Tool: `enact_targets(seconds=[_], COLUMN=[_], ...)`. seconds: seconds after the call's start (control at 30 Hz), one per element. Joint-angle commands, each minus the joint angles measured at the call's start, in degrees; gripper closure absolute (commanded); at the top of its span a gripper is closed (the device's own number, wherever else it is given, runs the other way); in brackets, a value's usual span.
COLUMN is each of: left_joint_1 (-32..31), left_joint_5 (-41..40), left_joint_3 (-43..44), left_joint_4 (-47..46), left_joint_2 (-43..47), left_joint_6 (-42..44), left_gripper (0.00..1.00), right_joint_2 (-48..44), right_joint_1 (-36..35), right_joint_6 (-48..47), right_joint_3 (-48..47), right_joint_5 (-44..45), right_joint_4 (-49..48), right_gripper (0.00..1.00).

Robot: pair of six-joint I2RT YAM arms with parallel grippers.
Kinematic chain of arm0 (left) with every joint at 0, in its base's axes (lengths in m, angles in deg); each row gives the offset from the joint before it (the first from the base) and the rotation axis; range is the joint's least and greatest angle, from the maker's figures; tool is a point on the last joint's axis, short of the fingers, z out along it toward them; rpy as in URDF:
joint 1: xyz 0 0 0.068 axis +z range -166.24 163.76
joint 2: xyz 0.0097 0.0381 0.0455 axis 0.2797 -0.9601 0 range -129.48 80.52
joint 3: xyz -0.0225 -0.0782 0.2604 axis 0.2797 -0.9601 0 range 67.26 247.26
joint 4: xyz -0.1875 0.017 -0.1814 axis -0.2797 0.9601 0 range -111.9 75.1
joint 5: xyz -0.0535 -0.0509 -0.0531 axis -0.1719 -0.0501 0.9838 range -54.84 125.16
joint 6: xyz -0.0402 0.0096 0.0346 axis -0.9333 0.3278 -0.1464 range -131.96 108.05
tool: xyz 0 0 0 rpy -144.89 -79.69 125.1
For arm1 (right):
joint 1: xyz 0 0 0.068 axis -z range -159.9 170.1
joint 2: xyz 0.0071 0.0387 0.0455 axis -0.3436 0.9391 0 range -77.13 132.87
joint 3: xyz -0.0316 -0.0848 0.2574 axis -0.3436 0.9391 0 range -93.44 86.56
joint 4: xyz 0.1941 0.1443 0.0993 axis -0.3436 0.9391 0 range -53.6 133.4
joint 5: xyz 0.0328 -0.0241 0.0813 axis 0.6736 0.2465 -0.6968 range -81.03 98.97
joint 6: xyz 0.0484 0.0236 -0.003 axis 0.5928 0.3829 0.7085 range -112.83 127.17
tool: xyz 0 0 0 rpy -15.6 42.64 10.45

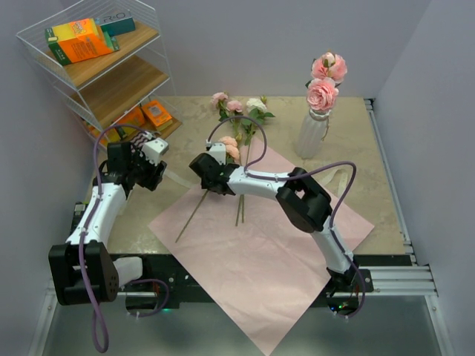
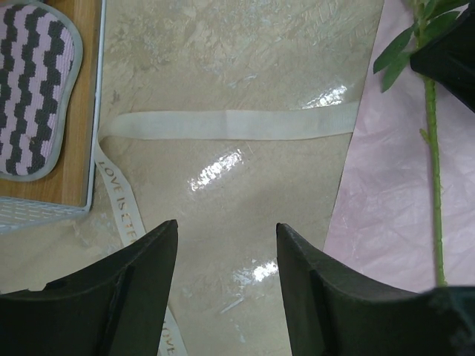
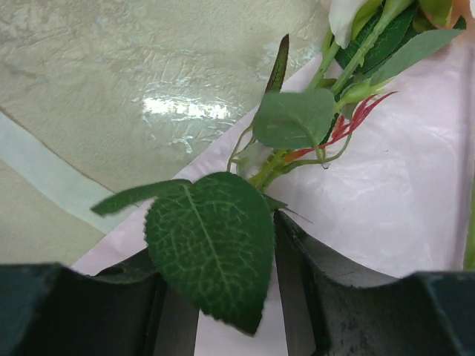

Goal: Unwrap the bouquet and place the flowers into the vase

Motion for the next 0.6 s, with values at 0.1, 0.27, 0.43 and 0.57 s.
enact_targets(seconds=[0.1, 0.27, 0.43, 0.57], left_joint_1=[0.6, 0.7, 0.6, 0.6], left_joint_5=[0.4, 0.4, 0.6, 0.1], left_joint_3=[2.7, 2.1, 2.0, 2.3], left_joint_4=[0.0, -0.3, -0.3, -0.2], left_joint_2=[2.1, 2.3, 2.0, 2.0], left_joint_6=[0.4, 0.5, 0.3, 0.6], left_gripper=[0.40, 0.40, 0.40, 0.40], right_joint_2=[1.7, -1.6, -0.1, 1.6], right_joint_1=[0.2, -0.7, -0.7, -0.7], right_joint_6=[1.8, 1.8, 2.0, 2.2], right_joint_3=[-0.9, 2.9, 2.4, 1.6], right_joint_5=[0.5, 0.3, 0.3, 0.0], right_joint_4=[-1.2, -4.4, -3.8, -3.8], right_gripper=[0.57, 0.54, 0.54, 0.58])
